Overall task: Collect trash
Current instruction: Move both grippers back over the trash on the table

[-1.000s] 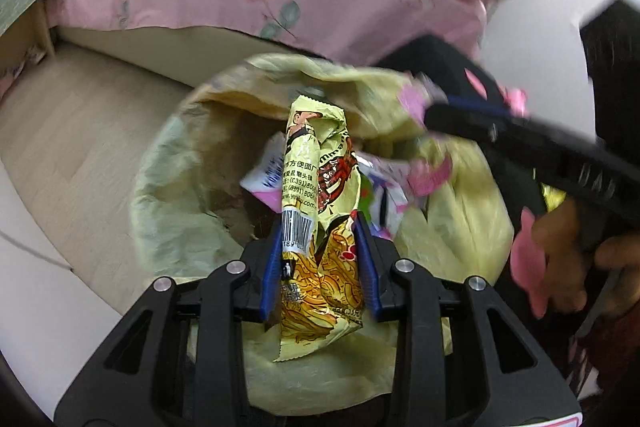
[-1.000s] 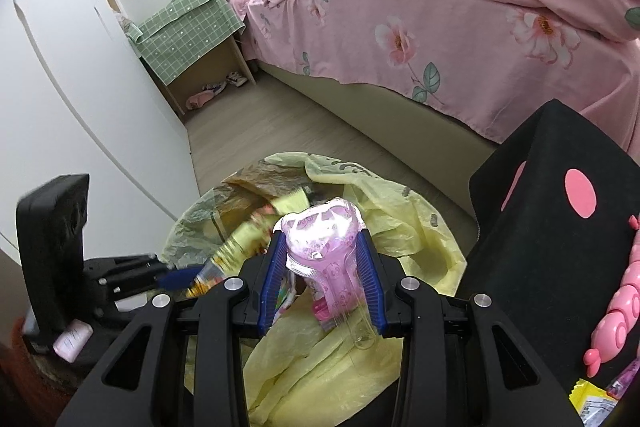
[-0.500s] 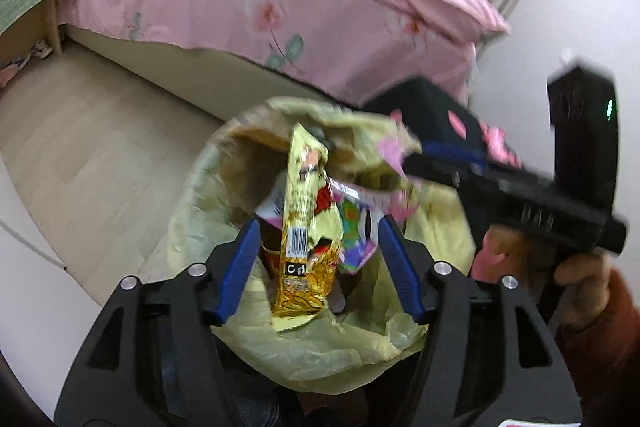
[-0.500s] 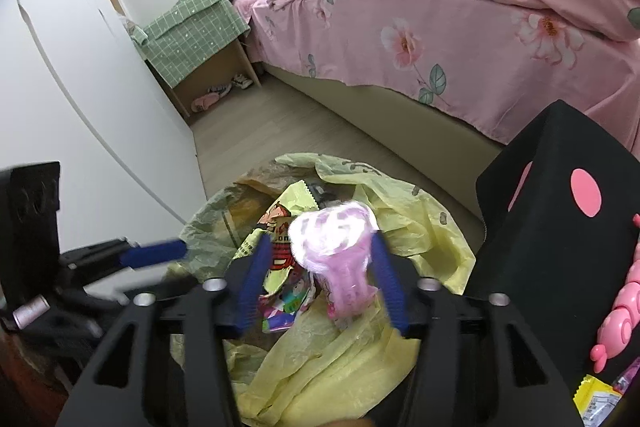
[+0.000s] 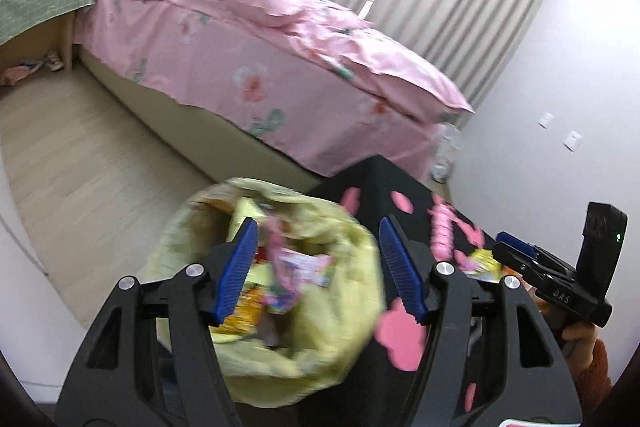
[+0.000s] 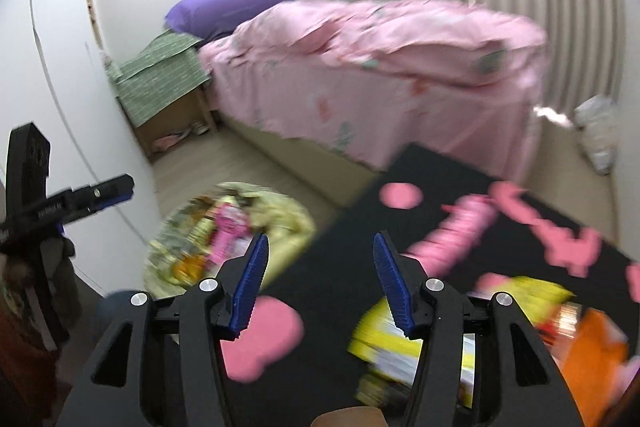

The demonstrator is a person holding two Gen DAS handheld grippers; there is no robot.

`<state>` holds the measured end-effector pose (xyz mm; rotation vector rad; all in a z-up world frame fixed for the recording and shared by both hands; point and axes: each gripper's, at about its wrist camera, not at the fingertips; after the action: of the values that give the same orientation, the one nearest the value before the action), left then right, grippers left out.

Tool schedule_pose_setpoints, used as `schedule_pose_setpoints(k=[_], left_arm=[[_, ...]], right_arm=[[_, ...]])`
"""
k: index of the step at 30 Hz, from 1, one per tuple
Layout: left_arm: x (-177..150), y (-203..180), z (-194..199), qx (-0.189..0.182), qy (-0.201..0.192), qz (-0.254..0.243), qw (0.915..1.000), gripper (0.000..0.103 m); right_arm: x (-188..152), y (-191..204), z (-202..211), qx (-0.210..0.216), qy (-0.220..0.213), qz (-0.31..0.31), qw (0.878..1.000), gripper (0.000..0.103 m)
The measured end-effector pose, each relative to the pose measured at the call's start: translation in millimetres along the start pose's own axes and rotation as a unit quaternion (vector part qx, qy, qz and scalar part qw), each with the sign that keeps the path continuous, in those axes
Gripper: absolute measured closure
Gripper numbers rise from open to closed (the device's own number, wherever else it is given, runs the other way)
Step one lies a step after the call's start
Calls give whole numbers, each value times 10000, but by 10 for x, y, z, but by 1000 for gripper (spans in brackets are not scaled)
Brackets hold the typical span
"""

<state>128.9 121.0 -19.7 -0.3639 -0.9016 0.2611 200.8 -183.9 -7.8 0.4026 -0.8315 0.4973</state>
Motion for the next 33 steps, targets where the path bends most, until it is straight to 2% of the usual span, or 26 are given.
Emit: schedule_pose_setpoints(k=[2, 7, 11, 15, 20, 22, 25, 29, 33], left_arm=[[-52, -200, -42, -101, 52, -135, 9998, 43], [-241, -765, -255, -615, 361, -443, 9965, 40], [-437, -1261, -449, -1247, 771, -857, 9855, 33], [-639, -1773, -617, -1459, 1055, -1477, 9725, 33], [-836, -2421, -899, -1644, 1370, -2180, 9522, 33], [-884, -2615, -1011, -1643, 1442, -2272, 9490, 33], [-883, -2713, -1106, -1520, 1313, -2080, 9573, 33], [-840, -2593, -1139, -1235, 1146, -1717, 9706, 33], [-803, -2414, -1103, -1063, 1183, -1631, 9737, 33]], right_arm=[[-138, -149, 271, -285, -78, 106, 9995, 43], [-571, -490, 823, -1069, 108, 268, 9939, 43], [-930, -747, 1131, -1699, 115, 116, 9853, 43], [-1206, -1044, 1329, -1955, 66, -363, 9800, 43], [-1454, -1288, 1525, -2211, -127, -744, 9723, 43], [-1531, -1434, 1559, -2258, -185, -1065, 9682, 43], [-1590, -1598, 1497, -1937, -261, -1542, 9685, 43], [-1573, -1788, 1273, -1628, -403, -2079, 9637, 43], [-1462, -1895, 825, -1456, -66, -2194, 9647, 43]])
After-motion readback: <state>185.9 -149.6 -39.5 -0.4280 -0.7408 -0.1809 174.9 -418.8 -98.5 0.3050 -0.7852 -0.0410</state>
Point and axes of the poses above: each gripper's, at about its wrist camera, not at the fingertips, and z roughly against the way its jaws point, y to its left, x to its top, and after that the axes turned 2 degrees about x, right-handed
